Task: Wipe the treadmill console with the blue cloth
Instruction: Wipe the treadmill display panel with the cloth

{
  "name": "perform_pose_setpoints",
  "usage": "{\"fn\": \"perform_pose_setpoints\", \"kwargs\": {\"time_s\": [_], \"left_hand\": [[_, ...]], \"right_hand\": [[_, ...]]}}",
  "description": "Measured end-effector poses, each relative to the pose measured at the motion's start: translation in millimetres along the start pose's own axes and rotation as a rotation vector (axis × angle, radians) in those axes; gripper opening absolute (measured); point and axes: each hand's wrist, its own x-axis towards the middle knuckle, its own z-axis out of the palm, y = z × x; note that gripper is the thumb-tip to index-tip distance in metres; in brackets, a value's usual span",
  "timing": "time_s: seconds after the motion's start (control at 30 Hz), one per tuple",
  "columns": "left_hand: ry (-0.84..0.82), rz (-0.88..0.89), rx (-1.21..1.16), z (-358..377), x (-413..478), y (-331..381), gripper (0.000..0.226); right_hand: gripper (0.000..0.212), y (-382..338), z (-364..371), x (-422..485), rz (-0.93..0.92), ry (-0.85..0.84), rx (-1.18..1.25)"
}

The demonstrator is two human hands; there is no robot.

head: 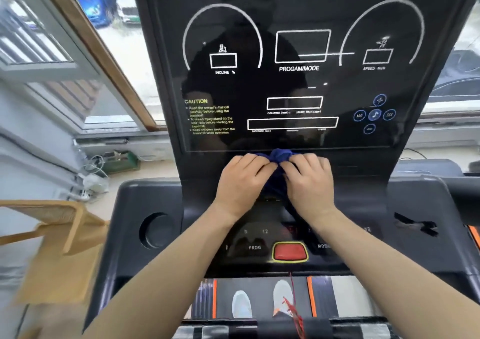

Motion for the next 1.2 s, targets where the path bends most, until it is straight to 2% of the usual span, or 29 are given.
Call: {"fn": "perform_pose_setpoints", "kwargs": {"time_s": [0.2,0.33,0.47,0.67,0.83,0.97,1.03,1.2], "left_hand": [[-0.018,-0.105,0.169,-48,-46,-54,0.017],[-0.018,-0.146,0.226,-55,-51,-54,0.015],[0.020,-0.130,0.210,-42,-35,-29,0.013],[-0.011,-0.033,0.061,15,26,49,0.012],[-0.043,0.016,-0.014,56,67,108,0.012],[-0.076,0.038,-0.050,64,82,122,0.018],[-0.018,0.033,-0.080,54,97,122,0.021],[0.356,-0.071,-0.081,16,202,109,0.019]], "right_hand": [[0.020,-83,16,37,-0.094,0.002,0.097],[0.022,-89,15,41,-0.148,-0.039,0.107],[0.020,-46,7,29,-0.202,-0.001,0.063],[0.018,64,-17,-12,-0.138,0.025,-0.039],[0.015,128,-38,-36,-0.007,-0.075,-0.059],[0.021,147,-54,-38,0.121,-0.201,0.076],[0.022,150,-73,-25,0.209,-0.186,0.162],[0.024,155,-107,79,0.259,0.156,0.224]]}}
